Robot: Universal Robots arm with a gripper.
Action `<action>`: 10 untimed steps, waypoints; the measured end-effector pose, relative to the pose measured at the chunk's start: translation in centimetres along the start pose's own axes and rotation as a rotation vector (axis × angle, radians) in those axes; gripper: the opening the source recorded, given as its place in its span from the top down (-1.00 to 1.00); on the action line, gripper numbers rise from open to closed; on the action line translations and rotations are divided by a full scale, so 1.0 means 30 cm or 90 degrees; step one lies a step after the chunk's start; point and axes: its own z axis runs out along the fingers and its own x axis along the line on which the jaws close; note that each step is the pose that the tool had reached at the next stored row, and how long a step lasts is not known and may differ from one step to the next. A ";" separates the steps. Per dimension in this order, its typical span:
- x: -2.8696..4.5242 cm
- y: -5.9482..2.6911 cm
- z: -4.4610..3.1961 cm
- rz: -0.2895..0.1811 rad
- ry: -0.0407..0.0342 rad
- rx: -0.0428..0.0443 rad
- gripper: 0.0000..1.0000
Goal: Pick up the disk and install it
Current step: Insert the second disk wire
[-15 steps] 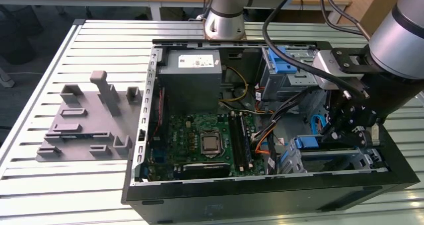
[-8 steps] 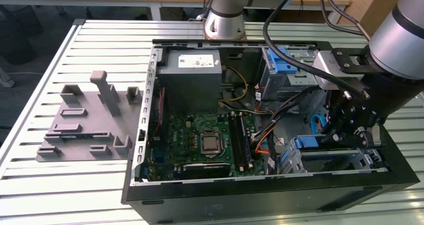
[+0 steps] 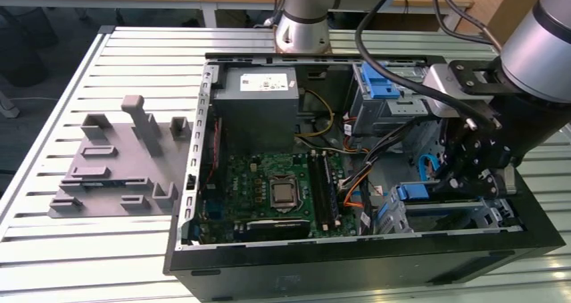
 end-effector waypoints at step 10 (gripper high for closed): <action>0.000 0.000 -0.018 0.000 0.0013 0.0001 0.79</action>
